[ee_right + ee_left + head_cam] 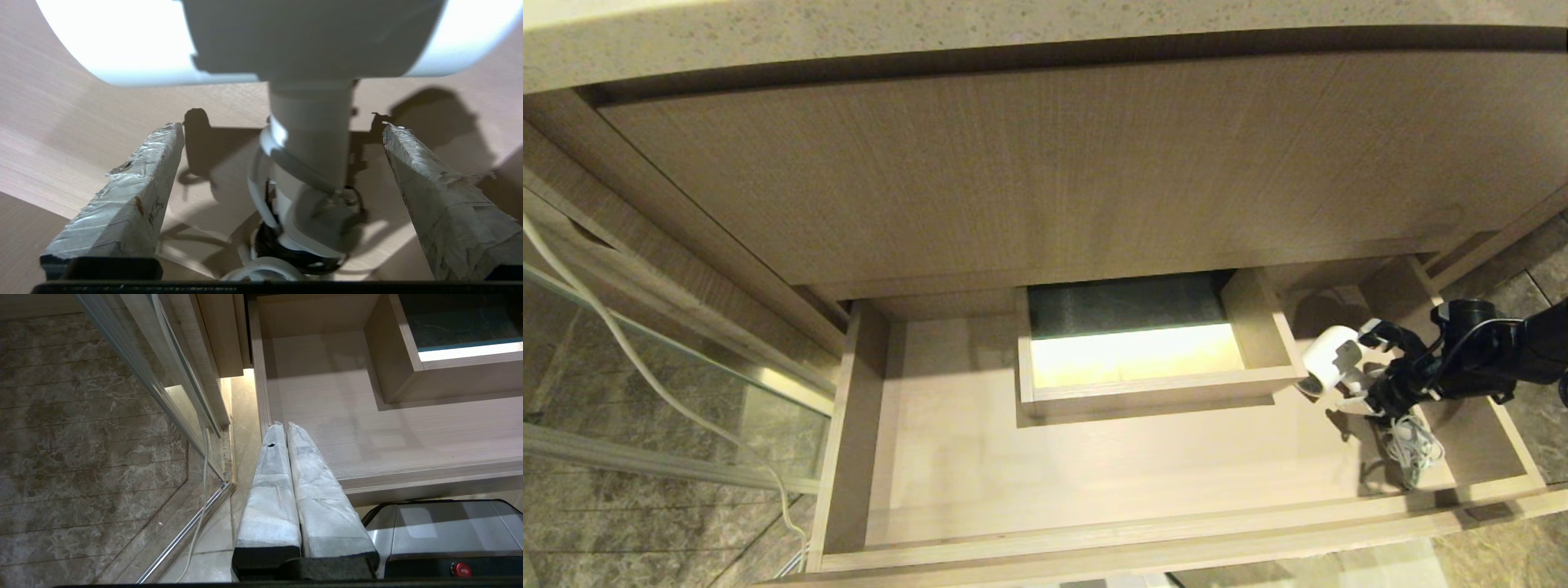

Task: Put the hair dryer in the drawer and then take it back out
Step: Take the hairdryer out

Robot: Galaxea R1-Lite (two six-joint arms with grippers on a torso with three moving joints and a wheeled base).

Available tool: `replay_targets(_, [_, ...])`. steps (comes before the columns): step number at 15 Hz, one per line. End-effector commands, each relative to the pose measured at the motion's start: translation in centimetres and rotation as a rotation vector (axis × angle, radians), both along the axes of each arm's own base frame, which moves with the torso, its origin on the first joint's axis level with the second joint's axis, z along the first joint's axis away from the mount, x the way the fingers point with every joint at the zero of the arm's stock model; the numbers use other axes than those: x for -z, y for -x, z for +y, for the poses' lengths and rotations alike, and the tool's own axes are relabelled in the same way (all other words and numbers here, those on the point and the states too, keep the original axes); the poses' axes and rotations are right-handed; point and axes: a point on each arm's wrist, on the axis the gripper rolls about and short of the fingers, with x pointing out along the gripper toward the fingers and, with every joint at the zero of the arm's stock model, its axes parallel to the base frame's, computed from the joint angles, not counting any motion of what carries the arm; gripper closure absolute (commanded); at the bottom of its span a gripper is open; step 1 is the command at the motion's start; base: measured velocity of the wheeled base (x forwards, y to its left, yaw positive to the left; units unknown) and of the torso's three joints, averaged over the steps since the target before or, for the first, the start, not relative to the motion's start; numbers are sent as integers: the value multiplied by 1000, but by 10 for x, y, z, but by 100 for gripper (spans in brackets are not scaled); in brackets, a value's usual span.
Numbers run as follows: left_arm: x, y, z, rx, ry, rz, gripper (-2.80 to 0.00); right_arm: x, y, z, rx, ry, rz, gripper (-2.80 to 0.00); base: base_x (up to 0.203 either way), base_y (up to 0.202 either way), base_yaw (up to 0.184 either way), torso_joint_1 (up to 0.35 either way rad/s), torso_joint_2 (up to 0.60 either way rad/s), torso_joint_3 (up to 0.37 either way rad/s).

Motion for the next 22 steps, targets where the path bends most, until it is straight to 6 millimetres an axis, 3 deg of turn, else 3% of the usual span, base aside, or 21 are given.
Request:
replay_targets(1, [0,0,0,0,0,1,0,9,-1,-1,-4,-5,16,-280,0,0,0,0,0,0])
replay_targets(2, [0,0,0,0,0,0,0,10,-1,0,-7,-8,19,-280,0,0,0,0,0,0])
replay_targets(3, [0,0,0,0,0,0,0,11,-1,-1,-6,-10,19,0,0,0,0,0,0,0])
replay_targets(11, [0,0,0,0,0,1,0,6,-2,-1,-8,0,4,0,0,0,0,0,0,0])
replay_targets(19, [0,0,0,0,0,0,0,-45,9,0,3,29,-66,0,0,0,0,0,0,0])
replay_targets(22, [0,0,0,0,0,1,0,-54,20,0,14,28,-64,0,0,0,0,0,0,0])
